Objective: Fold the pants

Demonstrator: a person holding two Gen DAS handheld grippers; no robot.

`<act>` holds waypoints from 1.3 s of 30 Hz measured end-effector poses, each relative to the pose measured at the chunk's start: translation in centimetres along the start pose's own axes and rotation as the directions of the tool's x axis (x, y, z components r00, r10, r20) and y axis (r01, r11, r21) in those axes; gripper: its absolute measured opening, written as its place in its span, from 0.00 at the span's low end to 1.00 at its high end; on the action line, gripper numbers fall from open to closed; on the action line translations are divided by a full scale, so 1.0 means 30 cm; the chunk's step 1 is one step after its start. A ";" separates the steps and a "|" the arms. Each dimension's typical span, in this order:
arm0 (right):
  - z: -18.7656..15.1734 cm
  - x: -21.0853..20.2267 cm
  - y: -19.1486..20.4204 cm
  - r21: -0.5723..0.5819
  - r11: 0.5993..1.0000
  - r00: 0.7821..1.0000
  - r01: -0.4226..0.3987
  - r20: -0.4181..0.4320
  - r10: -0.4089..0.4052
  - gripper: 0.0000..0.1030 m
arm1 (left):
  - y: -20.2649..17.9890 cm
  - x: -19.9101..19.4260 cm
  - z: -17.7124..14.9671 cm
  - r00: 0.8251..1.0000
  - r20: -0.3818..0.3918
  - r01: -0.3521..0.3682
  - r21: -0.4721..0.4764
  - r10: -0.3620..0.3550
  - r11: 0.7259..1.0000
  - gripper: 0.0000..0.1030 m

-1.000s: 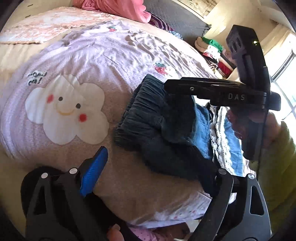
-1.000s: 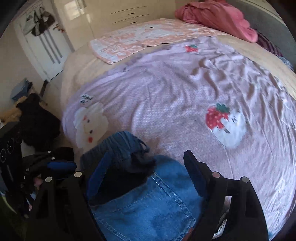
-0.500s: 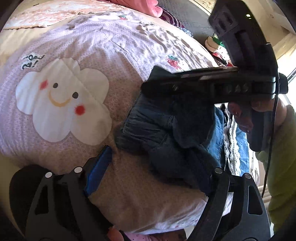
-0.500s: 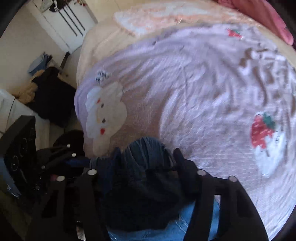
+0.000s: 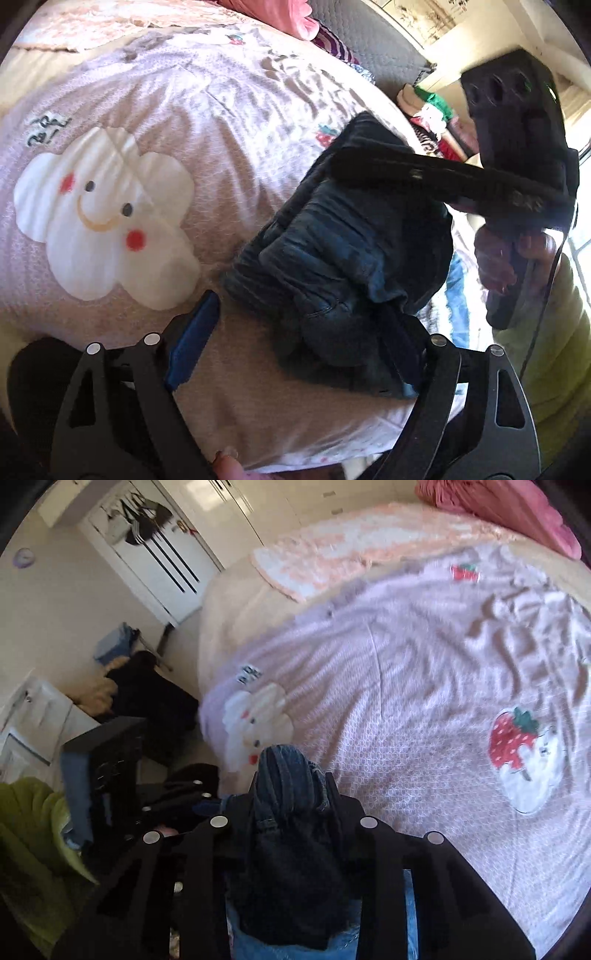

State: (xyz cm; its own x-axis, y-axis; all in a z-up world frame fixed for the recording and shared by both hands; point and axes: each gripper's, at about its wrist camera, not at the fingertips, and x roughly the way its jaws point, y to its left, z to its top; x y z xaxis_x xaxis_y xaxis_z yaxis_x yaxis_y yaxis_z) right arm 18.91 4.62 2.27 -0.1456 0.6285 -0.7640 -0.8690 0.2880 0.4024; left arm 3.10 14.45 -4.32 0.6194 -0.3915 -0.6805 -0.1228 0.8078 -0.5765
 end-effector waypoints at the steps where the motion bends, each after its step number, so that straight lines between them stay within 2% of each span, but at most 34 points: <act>1: -0.008 -0.027 0.001 -0.003 1.000 1.000 -0.004 0.018 0.004 0.29 | -0.006 -0.002 0.002 1.000 -0.001 0.024 -0.011 -0.024 1.000 0.75; 4: -0.035 -0.104 0.017 -0.021 1.000 0.998 -0.010 0.068 0.012 0.29 | -0.043 -0.001 0.006 0.997 -0.011 0.076 -0.023 -0.076 0.997 0.71; 5: -0.042 -0.116 0.023 -0.026 1.000 0.997 -0.012 0.079 0.014 0.29 | -0.068 0.004 0.008 0.994 -0.019 0.105 -0.020 -0.106 0.994 0.66; 6: -0.055 -0.146 0.025 -0.033 0.999 0.995 -0.008 0.096 0.011 0.29 | -0.088 0.007 0.009 0.991 -0.028 0.134 -0.020 -0.134 0.991 0.54; 7: -0.070 -0.173 0.025 -0.038 0.999 0.994 -0.003 0.112 0.007 0.29 | -0.107 0.011 0.010 0.987 -0.033 0.158 -0.023 -0.158 0.987 0.47; 9: -0.100 -0.222 0.017 -0.044 0.999 0.990 0.009 0.143 -0.002 0.29 | -0.169 0.015 0.011 0.983 -0.044 0.178 0.001 -0.178 0.984 0.37; 12: -0.159 -0.308 -0.011 -0.034 0.999 0.981 0.021 0.194 -0.014 0.29 | -0.269 0.020 0.005 0.984 -0.043 0.174 0.056 -0.172 0.983 0.33; 22: -0.388 -0.502 -0.099 -0.020 0.998 0.960 0.067 0.273 -0.059 0.29 | -0.546 0.137 -0.076 0.988 -0.088 0.140 0.191 -0.125 0.972 0.31; 29: -0.521 -0.518 -0.157 0.058 0.997 0.949 0.058 0.305 -0.073 0.32 | -0.581 0.229 -0.124 0.995 -0.070 0.083 0.242 -0.068 0.967 0.31; 32: -0.578 -0.556 -0.166 0.099 0.994 0.936 0.054 0.341 -0.085 0.37 | -0.594 0.223 -0.132 0.995 -0.069 0.093 0.250 -0.078 0.964 0.31; 35: -0.642 -0.605 -0.174 0.154 0.987 0.916 0.045 0.388 -0.102 0.50 | -0.645 0.215 -0.156 0.994 -0.062 0.108 0.305 -0.094 0.946 0.32; 39: -0.747 -0.668 -0.190 0.257 0.966 0.889 0.036 0.433 -0.148 0.62 | -0.705 0.229 -0.221 0.984 -0.110 0.170 0.370 -0.138 0.914 0.50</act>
State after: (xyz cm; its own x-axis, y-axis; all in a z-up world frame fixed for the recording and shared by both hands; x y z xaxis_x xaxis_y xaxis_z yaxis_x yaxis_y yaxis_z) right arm 16.18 -25.82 3.99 0.2042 0.8291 -0.5204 -0.7228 0.4862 0.4910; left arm 4.82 -8.24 0.21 0.5409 -0.5455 -0.6402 0.2794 0.8345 -0.4750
